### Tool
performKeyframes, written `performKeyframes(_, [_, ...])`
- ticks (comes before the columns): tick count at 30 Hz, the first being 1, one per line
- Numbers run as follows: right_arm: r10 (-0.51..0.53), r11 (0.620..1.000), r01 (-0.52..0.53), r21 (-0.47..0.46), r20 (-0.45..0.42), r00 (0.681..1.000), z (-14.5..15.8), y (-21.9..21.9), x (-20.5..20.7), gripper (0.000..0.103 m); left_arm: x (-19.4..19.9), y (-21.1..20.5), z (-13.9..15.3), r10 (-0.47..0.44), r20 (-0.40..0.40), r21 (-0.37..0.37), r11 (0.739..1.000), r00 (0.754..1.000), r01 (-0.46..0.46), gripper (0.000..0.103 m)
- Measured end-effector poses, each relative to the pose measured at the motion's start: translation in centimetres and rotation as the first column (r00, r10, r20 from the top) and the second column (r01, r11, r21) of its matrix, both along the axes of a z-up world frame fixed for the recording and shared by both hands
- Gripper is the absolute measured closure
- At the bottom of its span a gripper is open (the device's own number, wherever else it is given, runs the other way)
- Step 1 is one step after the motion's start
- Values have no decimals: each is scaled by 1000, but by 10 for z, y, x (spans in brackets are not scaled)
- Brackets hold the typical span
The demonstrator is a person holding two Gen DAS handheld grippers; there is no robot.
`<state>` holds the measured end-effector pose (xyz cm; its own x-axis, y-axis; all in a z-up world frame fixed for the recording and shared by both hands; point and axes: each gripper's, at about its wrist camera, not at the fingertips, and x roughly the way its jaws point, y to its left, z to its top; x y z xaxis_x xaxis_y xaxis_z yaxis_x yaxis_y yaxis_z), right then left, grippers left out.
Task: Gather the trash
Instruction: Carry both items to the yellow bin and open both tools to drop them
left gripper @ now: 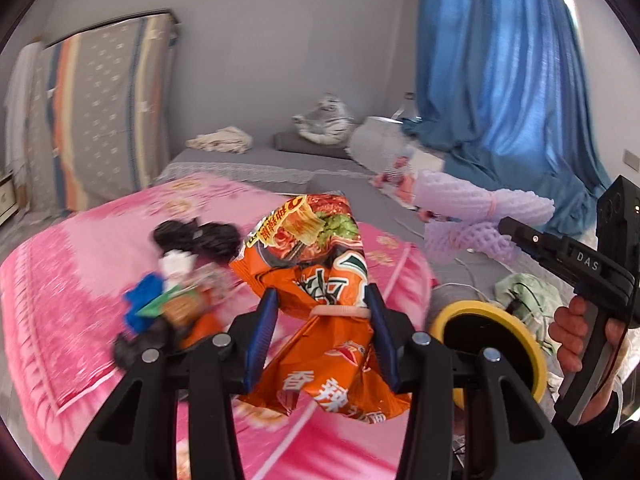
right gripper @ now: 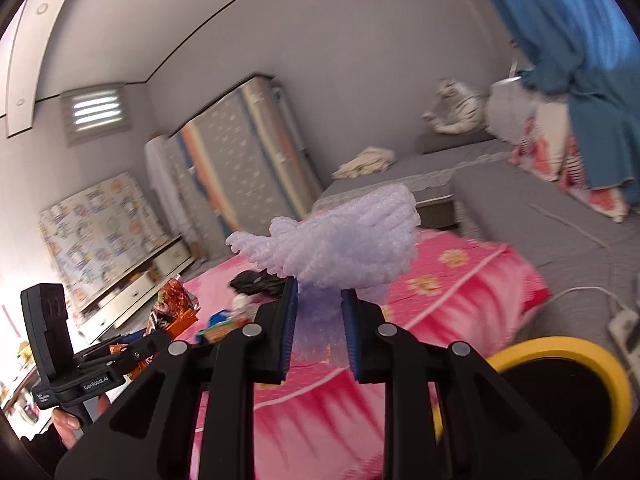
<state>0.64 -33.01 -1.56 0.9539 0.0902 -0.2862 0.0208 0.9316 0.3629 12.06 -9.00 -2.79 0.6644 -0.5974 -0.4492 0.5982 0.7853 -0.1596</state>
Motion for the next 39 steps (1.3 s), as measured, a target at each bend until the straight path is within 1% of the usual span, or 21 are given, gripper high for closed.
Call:
performKeyframes(6, [-133, 991, 133, -2, 11, 991, 4, -34, -33, 83, 1, -54, 7, -123, 1, -5, 992, 992, 123, 61])
performKeyframes(9, [-216, 976, 216, -22, 0, 976, 5, -48, -51, 82, 1, -76, 6, -172, -8, -14, 985, 985, 171, 61])
performKeyframes(11, [-252, 967, 251, -31, -7, 968, 3, -55, -59, 82, 0, -94, 7, -202, -13, -15, 979, 979, 202, 61])
performKeyframes(15, [-340, 939, 337, -64, -45, 939, -4, -72, -78, 82, -4, -130, 5, -274, -25, -18, 962, 962, 273, 61])
performKeyframes(18, [-383, 923, 377, -79, -84, 920, -10, -83, -87, 82, -8, -152, 0, -311, -40, -17, 951, 950, 310, 61])
performKeyframes(21, [-438, 898, 427, -106, -132, 889, -19, -88, -93, 83, -12, -170, -8, -337, -59, -16, 942, 940, 337, 61])
performKeyframes(24, [-463, 886, 449, -116, -170, 870, -31, -97, -96, 83, -17, -184, -18, -360, -81, -15, 933, 929, 360, 61])
performKeyframes(27, [-503, 863, 480, -156, -195, 842, -42, -100, -97, 83, -23, -197, -27, -380, -102, -5, 924, 919, 382, 61])
performKeyframes(30, [-502, 865, 480, -149, -227, 834, -52, -106, -96, 83, -25, -206, -38, -389, -124, 12, 919, 913, 394, 61])
performKeyframes(33, [-516, 856, 494, -151, -245, 820, -61, -110, -96, 83, -24, -213, -50, -391, -148, 32, 916, 909, 399, 61])
performKeyframes(37, [-514, 857, 500, -124, -263, 816, -66, -115, -99, 83, -22, -216, -60, -396, -182, 35, 912, 900, 408, 61])
performKeyframes(39, [-519, 854, 507, -117, -262, 813, -65, -117, -100, 83, -24, -218, -63, -398, -186, 41, 910, 898, 412, 61])
